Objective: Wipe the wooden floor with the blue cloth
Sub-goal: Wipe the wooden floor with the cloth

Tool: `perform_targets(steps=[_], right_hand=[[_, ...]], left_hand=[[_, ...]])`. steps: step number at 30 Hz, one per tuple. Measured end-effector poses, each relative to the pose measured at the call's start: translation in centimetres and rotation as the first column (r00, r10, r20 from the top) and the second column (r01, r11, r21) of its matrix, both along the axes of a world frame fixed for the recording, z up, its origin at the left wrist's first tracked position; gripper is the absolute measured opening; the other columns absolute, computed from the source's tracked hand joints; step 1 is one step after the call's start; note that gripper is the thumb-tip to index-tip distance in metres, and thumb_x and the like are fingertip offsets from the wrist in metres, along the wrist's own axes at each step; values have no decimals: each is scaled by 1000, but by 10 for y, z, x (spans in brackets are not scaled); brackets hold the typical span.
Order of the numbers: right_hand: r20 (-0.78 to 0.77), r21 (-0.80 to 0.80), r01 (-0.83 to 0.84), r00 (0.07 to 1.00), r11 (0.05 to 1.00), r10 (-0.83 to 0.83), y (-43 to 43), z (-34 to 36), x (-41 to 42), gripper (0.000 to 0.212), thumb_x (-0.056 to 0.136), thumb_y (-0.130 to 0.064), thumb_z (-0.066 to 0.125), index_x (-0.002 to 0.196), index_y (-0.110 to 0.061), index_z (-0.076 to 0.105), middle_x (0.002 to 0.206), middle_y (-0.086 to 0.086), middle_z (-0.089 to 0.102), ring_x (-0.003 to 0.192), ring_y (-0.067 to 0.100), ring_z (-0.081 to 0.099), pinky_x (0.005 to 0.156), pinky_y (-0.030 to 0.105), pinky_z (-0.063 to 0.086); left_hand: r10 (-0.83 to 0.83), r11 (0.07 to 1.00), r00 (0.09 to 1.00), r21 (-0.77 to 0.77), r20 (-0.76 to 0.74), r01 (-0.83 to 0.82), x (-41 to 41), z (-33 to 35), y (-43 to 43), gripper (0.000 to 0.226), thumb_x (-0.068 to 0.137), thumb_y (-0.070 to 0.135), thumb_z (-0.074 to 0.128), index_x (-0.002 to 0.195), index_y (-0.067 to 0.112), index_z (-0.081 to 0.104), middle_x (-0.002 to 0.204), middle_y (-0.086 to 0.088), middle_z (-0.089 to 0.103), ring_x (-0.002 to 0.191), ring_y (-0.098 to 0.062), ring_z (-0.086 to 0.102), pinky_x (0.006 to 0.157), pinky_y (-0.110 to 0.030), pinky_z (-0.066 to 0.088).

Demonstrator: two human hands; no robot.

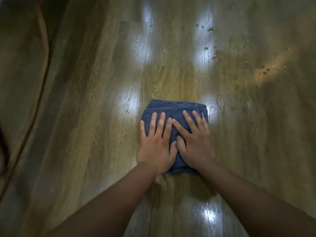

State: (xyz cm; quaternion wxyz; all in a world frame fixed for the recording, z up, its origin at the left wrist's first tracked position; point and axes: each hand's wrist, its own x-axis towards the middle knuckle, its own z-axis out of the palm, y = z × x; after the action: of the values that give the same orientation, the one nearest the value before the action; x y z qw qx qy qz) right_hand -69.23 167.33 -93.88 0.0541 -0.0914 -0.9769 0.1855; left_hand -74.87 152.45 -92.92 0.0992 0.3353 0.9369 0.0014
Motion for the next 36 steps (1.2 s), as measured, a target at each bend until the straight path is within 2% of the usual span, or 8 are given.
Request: perform_targets(steps=[3,8,13,16,22,31,34,36], right_hand=[[-9,11,-8,1000,1000,8,3,-2,-3,53,92,-37,42,143,-29,53,159,7,38,149,34,26,123,54,15],[83,-29,2,997,1000,1,-5,9,17,56,94,-38,35,148,-30,46,162,7,30,153,32,17,123,55,13],[83,-63,49,996,997,-43,-13,12,139,55,94,-35,42,148,-27,47,164,6,26,153,34,15,120,59,18],[65,-60,4,998,998,0,-8,13,164,55,93,-36,46,146,-25,49,162,10,30,152,38,18,115,61,22],[19,-76,-27,999,997,28,42,5,109,54,92,-34,44,144,-22,53,160,9,34,151,35,21,120,57,19],[117,-18,-69,991,997,70,131,13,-34,59,95,-39,32,149,-22,46,163,7,28,153,32,13,124,51,8],[108,-33,-77,991,996,80,163,14,-90,62,94,-41,28,150,-24,44,164,6,26,154,31,11,125,46,1],[97,-27,-77,992,997,79,182,14,-124,63,93,-41,27,150,-23,44,163,7,27,153,33,13,125,46,1]], left_hand=[[4,1000,1000,-3,-4,-4,-3,-1,1,72,98,51,13,159,15,2,167,-9,-4,153,-31,-11,119,-62,2],[2,999,1000,-32,28,-1,17,8,-2,71,98,50,10,159,15,-2,167,-9,-8,152,-30,-15,119,-62,2],[-103,991,987,99,120,92,122,13,-11,73,97,48,34,158,12,20,167,-12,6,154,-34,-1,116,-66,16],[-182,980,978,103,106,171,137,10,-10,76,93,52,42,156,12,27,167,-11,10,153,-34,6,113,-64,17],[-158,984,985,90,68,151,89,2,29,78,95,55,37,157,12,22,167,-11,10,153,-34,4,115,-62,9],[-138,987,990,87,25,135,-49,-3,117,77,97,56,25,159,12,13,167,-12,0,153,-31,-10,120,-63,7],[-113,991,994,65,-13,113,-102,-6,151,78,95,57,20,159,13,8,167,-11,-3,153,-30,-13,120,-61,1],[-89,994,996,57,-33,91,-135,-9,172,79,95,58,16,159,13,5,167,-11,-5,153,-30,-15,120,-60,-3]])
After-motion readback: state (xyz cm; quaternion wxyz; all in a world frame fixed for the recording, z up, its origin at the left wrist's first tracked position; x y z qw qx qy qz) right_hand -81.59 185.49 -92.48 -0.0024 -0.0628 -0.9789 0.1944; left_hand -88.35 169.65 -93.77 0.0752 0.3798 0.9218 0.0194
